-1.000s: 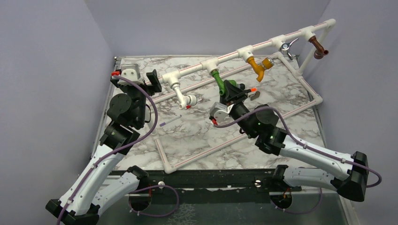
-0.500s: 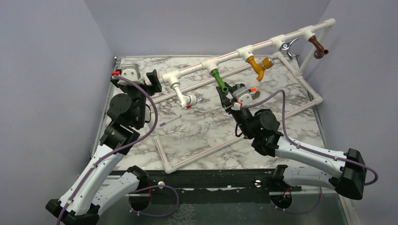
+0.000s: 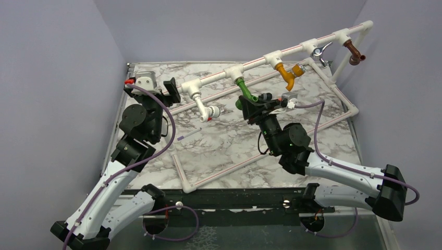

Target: Install the water faucets

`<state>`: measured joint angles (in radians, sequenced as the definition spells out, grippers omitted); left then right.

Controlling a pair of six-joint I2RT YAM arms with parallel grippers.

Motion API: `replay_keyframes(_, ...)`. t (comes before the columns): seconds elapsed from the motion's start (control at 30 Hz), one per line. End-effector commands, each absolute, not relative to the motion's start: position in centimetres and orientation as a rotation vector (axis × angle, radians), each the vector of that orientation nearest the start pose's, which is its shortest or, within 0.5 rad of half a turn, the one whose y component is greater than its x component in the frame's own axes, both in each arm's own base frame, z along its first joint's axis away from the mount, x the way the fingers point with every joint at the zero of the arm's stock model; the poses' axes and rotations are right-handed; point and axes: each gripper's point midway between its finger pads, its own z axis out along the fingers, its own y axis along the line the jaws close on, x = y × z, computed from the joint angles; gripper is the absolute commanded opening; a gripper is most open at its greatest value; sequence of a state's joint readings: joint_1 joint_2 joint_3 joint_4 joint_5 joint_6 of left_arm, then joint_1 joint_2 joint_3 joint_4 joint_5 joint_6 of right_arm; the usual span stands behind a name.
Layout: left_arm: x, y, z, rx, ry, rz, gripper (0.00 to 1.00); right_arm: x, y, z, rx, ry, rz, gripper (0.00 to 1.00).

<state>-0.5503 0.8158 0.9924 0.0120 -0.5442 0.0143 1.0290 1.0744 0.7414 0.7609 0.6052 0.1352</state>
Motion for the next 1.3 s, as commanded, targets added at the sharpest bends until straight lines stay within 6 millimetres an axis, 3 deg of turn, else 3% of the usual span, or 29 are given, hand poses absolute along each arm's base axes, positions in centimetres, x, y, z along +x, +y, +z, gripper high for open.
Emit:
replay_keyframes(0.0,30.5,-8.9,37.7,0.022,1.511,-0.055,0.84,27.1,22.2,42.9,0.588,1.120,1.016,0.01)
replay_keyframes(0.33,30.5,-9.0,37.8,0.021,1.508,-0.061,0.84,28.3,21.3,41.7,1.034,1.158,1.161,0.01)
replay_keyframes(0.73,30.5,-9.1,37.7,0.025,1.509,-0.070,0.84,28.4,22.7,40.8,1.146,1.146,1.311,0.01)
replay_keyframes(1.0,30.4,-9.1,37.8,0.024,1.506,-0.072,0.84,28.5,22.8,40.4,1.139,1.170,1.280,0.01)
replay_keyframes(1.27,30.4,-9.2,37.8,0.025,1.508,-0.073,0.84,28.4,22.8,39.6,1.124,1.192,1.264,0.32)
